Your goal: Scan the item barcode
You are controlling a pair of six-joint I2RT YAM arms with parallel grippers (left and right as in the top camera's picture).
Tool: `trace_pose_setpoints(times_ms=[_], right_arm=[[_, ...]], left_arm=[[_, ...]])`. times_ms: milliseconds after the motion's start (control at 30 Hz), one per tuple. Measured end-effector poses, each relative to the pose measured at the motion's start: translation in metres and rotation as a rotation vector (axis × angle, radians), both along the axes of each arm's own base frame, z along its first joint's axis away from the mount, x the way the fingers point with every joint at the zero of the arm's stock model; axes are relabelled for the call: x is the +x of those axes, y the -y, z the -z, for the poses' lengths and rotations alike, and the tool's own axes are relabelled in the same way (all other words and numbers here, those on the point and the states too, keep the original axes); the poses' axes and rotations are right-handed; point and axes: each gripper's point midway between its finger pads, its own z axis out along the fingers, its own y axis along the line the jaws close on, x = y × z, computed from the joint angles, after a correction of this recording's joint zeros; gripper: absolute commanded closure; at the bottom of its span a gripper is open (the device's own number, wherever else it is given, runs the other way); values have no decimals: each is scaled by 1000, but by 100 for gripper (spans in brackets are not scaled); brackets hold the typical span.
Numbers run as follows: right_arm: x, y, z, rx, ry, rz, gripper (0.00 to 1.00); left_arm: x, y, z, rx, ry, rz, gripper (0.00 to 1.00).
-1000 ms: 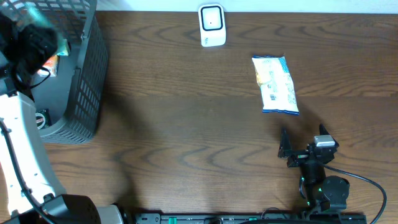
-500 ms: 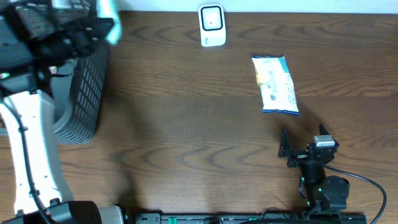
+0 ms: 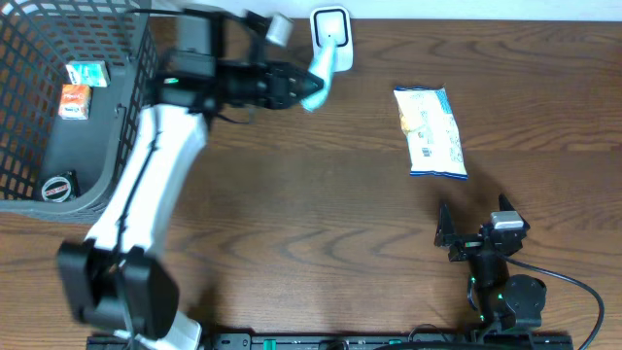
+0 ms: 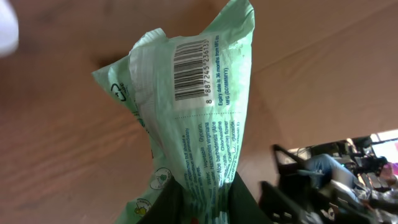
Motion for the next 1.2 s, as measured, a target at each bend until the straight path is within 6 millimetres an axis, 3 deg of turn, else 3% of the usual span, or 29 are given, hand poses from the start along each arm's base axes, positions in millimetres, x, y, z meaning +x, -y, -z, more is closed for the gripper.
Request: trace_pose_setpoints(times_ms=[267, 367, 467, 567, 633, 767, 900, 1100, 1200], right_arm=[[0, 0, 0, 0, 0, 0, 1], [0, 0, 0, 0, 0, 0, 1], [0, 0, 0, 0, 0, 0, 1], [0, 0, 0, 0, 0, 0, 1], [0, 0, 0, 0, 0, 0, 1], [0, 0, 0, 0, 0, 0, 1], [0, 0, 0, 0, 0, 0, 1], [0, 0, 0, 0, 0, 0, 1], [0, 0, 0, 0, 0, 0, 1]], left_arm=[[9, 40, 104, 177, -199, -29, 92], [13, 43, 135, 254, -228, -57, 92], [18, 40, 164, 343, -241, -98, 77], [21, 37, 183, 405, -253, -131, 76], [21, 36, 188, 429, -251, -141, 75], [23, 40, 189, 438, -235, -152, 61], [21, 43, 189, 438, -250, -166, 56], [24, 40, 186, 434, -255, -186, 58], [27, 36, 176, 423, -247, -206, 71]])
